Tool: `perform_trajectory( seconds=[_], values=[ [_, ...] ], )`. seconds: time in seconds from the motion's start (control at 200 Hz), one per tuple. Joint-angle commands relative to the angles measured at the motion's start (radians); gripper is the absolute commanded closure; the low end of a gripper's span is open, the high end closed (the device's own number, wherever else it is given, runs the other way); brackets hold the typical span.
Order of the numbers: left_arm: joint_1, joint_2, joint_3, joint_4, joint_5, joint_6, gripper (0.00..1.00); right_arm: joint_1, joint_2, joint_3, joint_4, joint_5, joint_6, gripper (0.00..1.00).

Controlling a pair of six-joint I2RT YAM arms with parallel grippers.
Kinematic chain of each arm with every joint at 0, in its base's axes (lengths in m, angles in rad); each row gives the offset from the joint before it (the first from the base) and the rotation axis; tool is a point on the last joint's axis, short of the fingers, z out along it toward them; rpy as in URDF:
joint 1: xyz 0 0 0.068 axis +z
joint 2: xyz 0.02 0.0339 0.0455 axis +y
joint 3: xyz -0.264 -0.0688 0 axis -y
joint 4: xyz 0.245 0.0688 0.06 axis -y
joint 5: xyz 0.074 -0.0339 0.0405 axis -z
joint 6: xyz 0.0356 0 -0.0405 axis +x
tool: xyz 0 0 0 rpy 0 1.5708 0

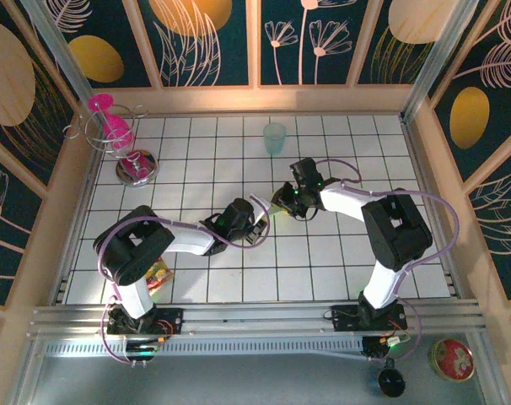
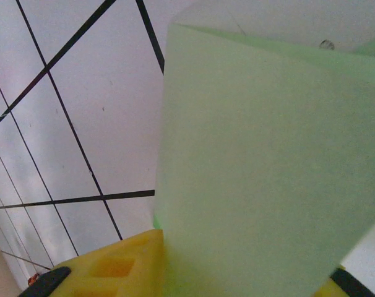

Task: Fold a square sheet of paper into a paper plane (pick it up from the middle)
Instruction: Fold the wing for the fifth time at the center of the table.

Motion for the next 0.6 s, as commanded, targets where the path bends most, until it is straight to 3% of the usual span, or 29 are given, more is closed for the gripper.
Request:
perform_trajectory(
  seconds=[0.0, 0.245, 0.365, 0.471, 0.596],
  values=[
    [-0.006, 0.022, 0.013, 0.015, 0.035, 0.035, 0.82, 0.004, 0.018, 0.029, -0.052, 0.039, -0.032, 0.73],
    [-0.006, 0.037, 0.026, -0.007, 0.052, 0.066, 0.80, 0.003, 0.021, 0.032, -0.055, 0.043, -0.042, 0.85],
    [-0.006, 0.044, 0.033, -0.009, 0.064, 0.069, 0.81, 0.003, 0.022, 0.031, -0.059, 0.042, -0.047, 0.86],
    [-0.005, 0.051, 0.036, -0.010, 0.070, 0.066, 0.84, -0.004, 0.016, 0.026, -0.060, 0.042, -0.048, 0.83],
    [-0.005, 0.045, 0.045, -0.020, 0.087, 0.047, 0.87, -0.028, -0.030, -0.008, -0.033, 0.045, -0.041, 0.67]
  ],
)
